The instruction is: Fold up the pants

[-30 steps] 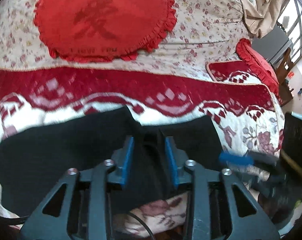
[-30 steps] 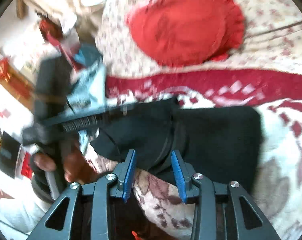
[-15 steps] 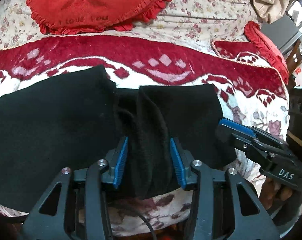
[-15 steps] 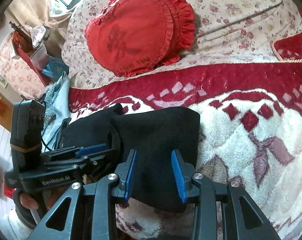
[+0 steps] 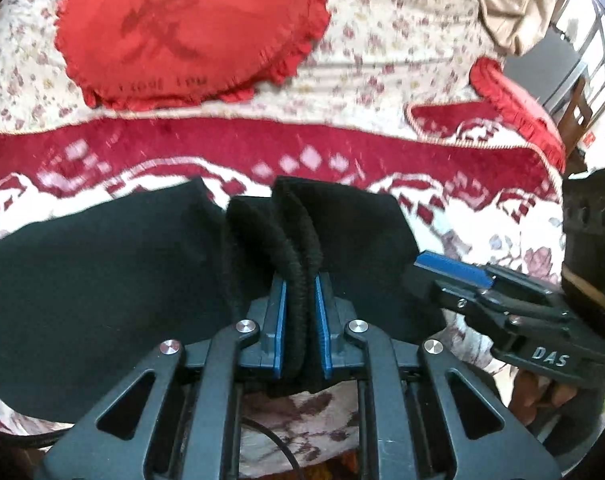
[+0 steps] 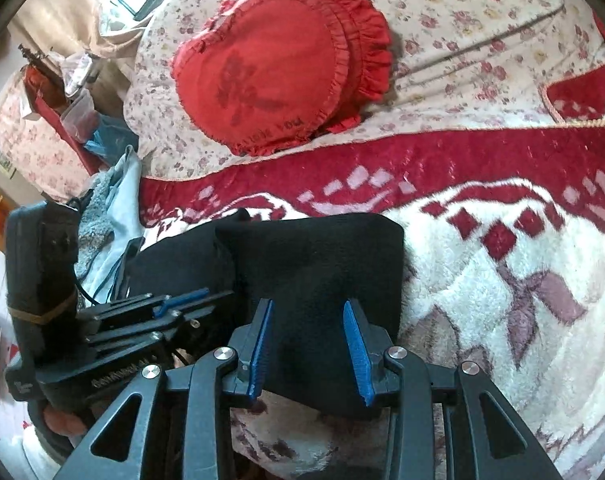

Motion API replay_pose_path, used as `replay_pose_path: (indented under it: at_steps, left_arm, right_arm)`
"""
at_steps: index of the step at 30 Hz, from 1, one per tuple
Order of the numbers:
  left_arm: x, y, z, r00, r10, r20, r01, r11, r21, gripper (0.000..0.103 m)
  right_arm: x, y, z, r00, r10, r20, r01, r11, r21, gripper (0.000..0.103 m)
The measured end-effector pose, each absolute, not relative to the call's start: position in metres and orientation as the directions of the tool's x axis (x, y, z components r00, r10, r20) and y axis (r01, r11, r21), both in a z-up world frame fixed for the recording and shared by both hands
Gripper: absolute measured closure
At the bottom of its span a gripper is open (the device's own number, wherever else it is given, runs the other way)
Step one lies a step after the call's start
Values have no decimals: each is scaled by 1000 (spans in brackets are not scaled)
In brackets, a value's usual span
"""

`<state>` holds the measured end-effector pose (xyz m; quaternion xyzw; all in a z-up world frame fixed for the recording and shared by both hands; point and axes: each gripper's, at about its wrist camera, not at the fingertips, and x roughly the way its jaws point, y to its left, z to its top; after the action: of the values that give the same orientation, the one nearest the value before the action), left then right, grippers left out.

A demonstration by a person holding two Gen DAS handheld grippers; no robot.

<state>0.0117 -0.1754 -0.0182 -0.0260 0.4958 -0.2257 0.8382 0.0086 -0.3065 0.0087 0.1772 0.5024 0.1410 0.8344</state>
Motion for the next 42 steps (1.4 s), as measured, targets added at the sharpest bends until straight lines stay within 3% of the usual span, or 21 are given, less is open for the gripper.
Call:
replay_pose_path:
  at_steps: [2, 8, 14, 16, 18, 20, 23, 26, 28, 29, 30, 31, 32, 38, 42]
  left_arm:
    - [12, -165, -11, 434, -397, -809, 344, 903, -258, 96]
    - [24, -135, -30, 417, -333, -846, 250, 937, -245, 97]
    - [21, -137, -43, 346, -416, -841, 252, 905, -344, 95]
    - [20, -141, -42, 326, -446, -834, 258, 890, -375, 81]
    - [18, -144, -41, 320, -470, -823, 259, 879, -401, 55]
    - [15, -146, -39, 320, -495, -808, 260, 866, -428, 43]
    - [16, -158, -43, 298, -508, -808, 266, 857, -440, 36]
    - [20, -176, -57, 259, -483, -836, 276, 867, -416, 36]
    - [20, -182, -60, 279, -460, -843, 281, 878, -386, 36]
    - [20, -183, -60, 288, -453, -844, 285, 882, -376, 42]
    - [20, -184, -57, 299, -446, -844, 290, 885, -364, 69]
    - [21, -183, -57, 301, -437, -847, 294, 888, -354, 85]
    - [22, -182, -55, 301, -439, -847, 300, 886, -353, 89]
    - [20, -153, -26, 394, -460, -796, 307, 882, -358, 90]
    - [22, -135, -43, 370, -396, -840, 242, 915, -324, 90]
  right_arm:
    - [11, -301, 14, 461, 417, -783, -76, 898, 434, 68]
    - [35, -287, 9, 435, 384, -815, -94, 919, 383, 68]
    - [47, -286, 8, 430, 375, -821, -96, 923, 372, 68]
    - [44, -289, 7, 427, 377, -822, -86, 922, 378, 68]
    - [40, -293, 5, 425, 383, -820, -76, 918, 389, 68]
    - [37, -298, 5, 428, 392, -814, -62, 911, 407, 68]
    - [34, -302, 5, 433, 397, -809, -53, 907, 417, 68]
    - [33, -303, 4, 432, 399, -809, -51, 906, 420, 68]
    - [33, -303, 4, 432, 399, -809, -53, 906, 419, 68]
    - [33, -303, 4, 432, 400, -809, -52, 906, 420, 68]
    - [32, -303, 4, 433, 398, -809, -51, 906, 419, 68]
    - [33, -304, 4, 433, 398, -809, -51, 907, 419, 68]
    - [32, -303, 5, 434, 396, -809, -50, 907, 418, 68]
    - [35, -292, 12, 440, 396, -806, -87, 912, 401, 68]
    - [46, -276, 12, 416, 343, -842, -138, 939, 315, 68]
